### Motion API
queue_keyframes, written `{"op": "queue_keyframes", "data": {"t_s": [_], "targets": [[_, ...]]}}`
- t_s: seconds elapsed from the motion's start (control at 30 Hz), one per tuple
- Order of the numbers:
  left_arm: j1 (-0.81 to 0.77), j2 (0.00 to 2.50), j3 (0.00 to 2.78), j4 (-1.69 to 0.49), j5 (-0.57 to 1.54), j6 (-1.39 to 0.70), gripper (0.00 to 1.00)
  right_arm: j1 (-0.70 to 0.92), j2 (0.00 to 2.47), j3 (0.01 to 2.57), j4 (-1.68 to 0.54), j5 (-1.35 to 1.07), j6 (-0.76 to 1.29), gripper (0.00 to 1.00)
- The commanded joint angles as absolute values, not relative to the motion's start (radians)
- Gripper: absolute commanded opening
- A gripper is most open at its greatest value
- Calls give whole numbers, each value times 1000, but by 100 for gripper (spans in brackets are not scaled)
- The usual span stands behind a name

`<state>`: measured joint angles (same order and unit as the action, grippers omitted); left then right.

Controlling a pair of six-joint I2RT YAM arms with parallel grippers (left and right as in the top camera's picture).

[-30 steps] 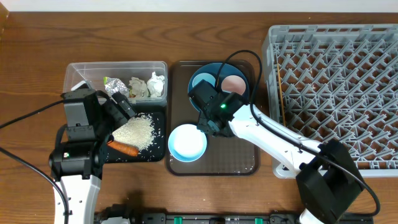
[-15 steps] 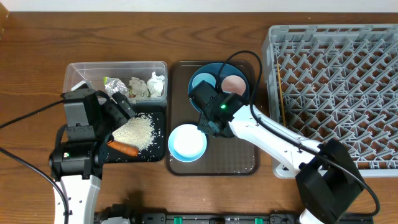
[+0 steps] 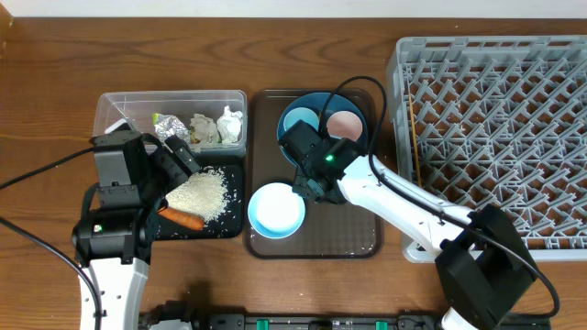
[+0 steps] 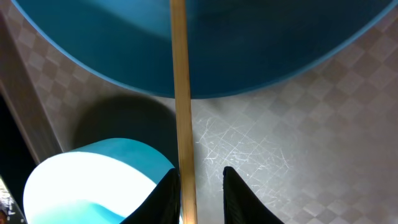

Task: Sort waste into correct bins and load items into the dishwasher rack
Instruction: 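Close right gripper on the second chopstick and lift it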

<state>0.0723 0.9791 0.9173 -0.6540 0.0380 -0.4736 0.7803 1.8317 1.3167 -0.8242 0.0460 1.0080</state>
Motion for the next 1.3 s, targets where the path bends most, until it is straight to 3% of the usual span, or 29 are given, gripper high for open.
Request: {"op": "queue_keyframes", "data": {"t_s": [0.0, 0.63, 1.27], "targets": [[78, 979, 936, -654, 33, -464, 95, 787, 1836, 1306, -823, 67, 1017, 21], [78, 979, 936, -654, 33, -464, 95, 787, 1836, 1299, -822, 67, 1017, 6], [78, 979, 936, -654, 33, -464, 95, 772, 1698, 1303, -831, 29, 889, 1]]}}
